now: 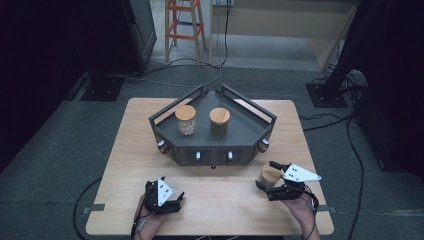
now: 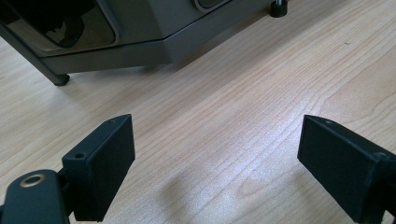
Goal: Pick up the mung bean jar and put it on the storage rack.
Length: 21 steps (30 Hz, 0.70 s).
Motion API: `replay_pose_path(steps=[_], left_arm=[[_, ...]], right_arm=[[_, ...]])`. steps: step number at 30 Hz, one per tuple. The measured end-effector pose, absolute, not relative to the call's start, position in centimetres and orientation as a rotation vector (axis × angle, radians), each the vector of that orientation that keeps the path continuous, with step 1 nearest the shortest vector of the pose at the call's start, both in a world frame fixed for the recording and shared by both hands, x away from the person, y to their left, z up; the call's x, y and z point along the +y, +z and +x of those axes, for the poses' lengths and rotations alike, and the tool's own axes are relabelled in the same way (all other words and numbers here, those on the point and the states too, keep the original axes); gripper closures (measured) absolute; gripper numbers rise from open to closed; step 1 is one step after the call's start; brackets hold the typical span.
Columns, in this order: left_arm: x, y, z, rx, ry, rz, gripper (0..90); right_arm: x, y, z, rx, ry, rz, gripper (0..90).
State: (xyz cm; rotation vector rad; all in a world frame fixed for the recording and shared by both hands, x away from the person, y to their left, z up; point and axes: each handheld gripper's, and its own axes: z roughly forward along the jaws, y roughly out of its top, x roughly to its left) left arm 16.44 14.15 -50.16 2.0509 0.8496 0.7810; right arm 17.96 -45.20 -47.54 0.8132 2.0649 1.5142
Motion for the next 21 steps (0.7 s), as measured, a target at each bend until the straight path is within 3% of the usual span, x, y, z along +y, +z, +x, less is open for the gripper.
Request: replay_pose_path(steps=[21], left_arm=[[14.31,-50.14,16.49,0.861,0.772,2.041,11.0]], right_arm=[[-45.53,-48.56,18.29,2.047,1.446,0.899,9.0]])
